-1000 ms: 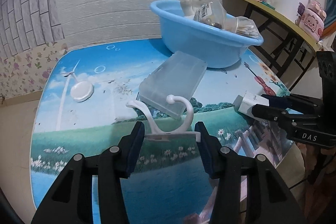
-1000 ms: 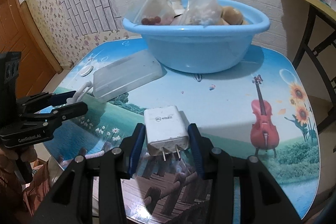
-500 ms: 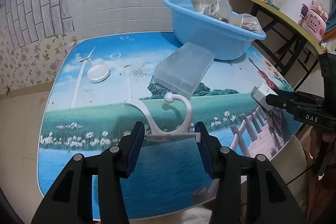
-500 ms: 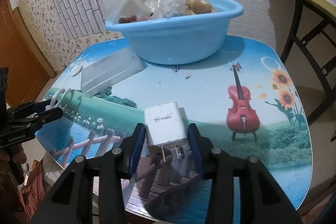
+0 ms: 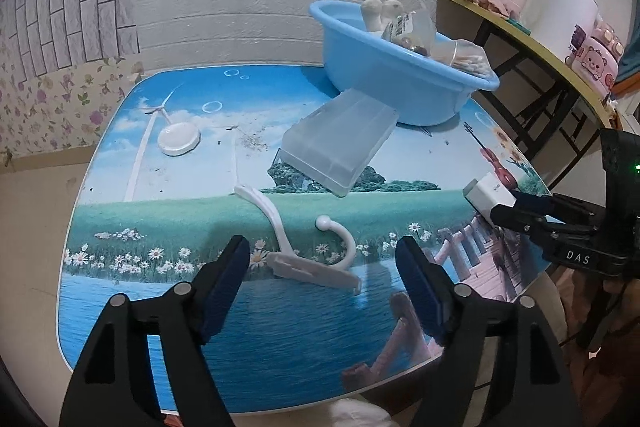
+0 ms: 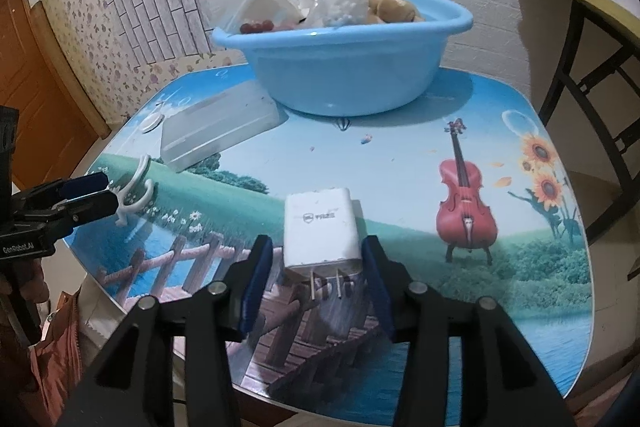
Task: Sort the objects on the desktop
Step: 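Grasp the white hook with the left tool while right tool holds the charger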
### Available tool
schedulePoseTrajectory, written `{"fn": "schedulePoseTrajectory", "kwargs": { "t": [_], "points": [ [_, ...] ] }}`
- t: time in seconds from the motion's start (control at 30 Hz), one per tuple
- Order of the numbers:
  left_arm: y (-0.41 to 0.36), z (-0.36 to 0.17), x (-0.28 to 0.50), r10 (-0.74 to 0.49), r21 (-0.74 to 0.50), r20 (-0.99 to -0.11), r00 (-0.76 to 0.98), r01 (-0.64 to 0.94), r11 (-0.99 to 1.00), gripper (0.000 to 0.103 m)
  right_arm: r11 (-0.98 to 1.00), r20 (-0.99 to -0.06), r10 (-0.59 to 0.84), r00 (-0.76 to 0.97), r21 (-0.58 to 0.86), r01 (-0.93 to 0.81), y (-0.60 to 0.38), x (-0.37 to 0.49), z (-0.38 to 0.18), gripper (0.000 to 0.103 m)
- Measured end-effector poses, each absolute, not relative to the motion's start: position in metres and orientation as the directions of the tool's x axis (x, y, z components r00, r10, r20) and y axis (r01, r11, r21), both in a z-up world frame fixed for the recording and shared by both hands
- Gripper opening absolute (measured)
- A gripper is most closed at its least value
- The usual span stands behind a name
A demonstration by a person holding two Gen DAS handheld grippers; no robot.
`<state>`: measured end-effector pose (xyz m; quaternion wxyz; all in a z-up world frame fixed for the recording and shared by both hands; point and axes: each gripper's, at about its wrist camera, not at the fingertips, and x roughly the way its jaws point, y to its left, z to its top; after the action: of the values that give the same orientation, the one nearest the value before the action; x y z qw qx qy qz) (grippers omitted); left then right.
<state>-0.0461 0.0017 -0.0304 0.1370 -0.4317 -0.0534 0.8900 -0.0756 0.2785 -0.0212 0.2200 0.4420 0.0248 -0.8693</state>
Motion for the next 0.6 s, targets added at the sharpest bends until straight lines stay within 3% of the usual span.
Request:
{"fn": "schedulePoseTrajectory", "kwargs": {
  "t": [0.33,0.6],
  "points": [
    [0.011,-0.039,-0.05,0.303,-0.23,-0.771,-0.56,-0.2,-0.952,0.083,-0.904,-0.791,-0.353,-0.5,0.15,0.401,0.275,-0.076,-0.024,0.05],
    [0.013,-0.05,-0.06,0.261,-0.159,-0.775,-0.575,-0.222,-0.962,0.087,-0.899,-0.785,-0.362,-0.502,0.152,0.411,0.275,-0.075,-0.023,0.052]
  ]
}}
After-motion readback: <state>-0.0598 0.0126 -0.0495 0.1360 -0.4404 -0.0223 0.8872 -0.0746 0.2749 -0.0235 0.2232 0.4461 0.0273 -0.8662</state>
